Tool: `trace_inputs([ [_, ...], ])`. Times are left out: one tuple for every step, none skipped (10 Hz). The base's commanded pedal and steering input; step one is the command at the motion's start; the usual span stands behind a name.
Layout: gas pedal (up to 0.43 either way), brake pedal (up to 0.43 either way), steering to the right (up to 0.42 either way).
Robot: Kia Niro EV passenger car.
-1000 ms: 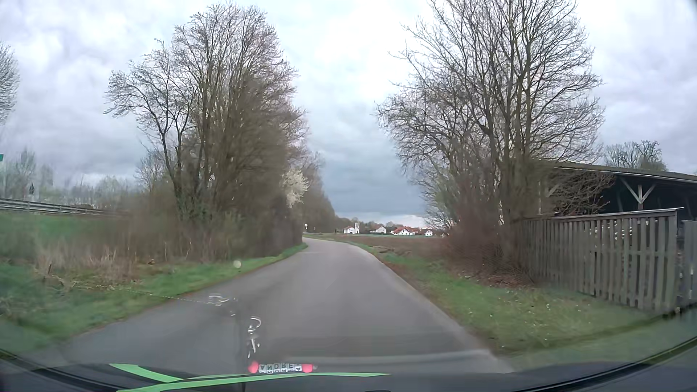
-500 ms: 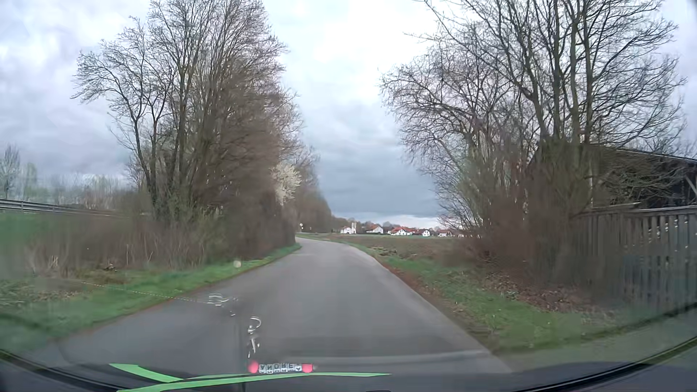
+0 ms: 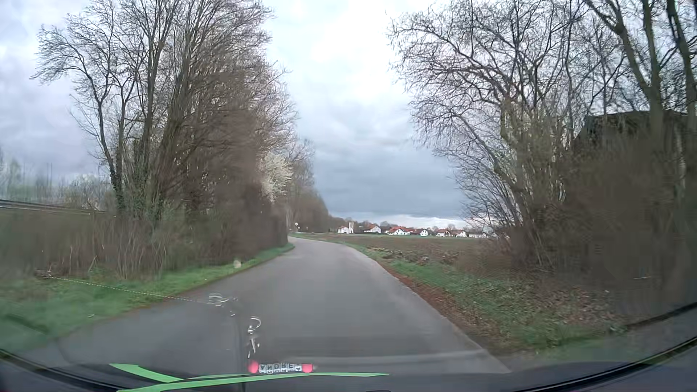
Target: Follow the waypoints while adhering to traffic rules and regulations
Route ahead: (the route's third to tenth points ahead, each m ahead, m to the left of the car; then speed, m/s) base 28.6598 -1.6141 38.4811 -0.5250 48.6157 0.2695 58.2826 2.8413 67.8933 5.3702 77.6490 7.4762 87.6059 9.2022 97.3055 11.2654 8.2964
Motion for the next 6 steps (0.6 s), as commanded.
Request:
trace_inputs([
  [0.059,0.000,0.001],
  [0.059,0.000,0.001],
  [0.047,0.000,0.001],
  [0.047,0.000,0.001],
  [0.039,0.000,-0.002],
  [0.028,0.000,-0.005],
])
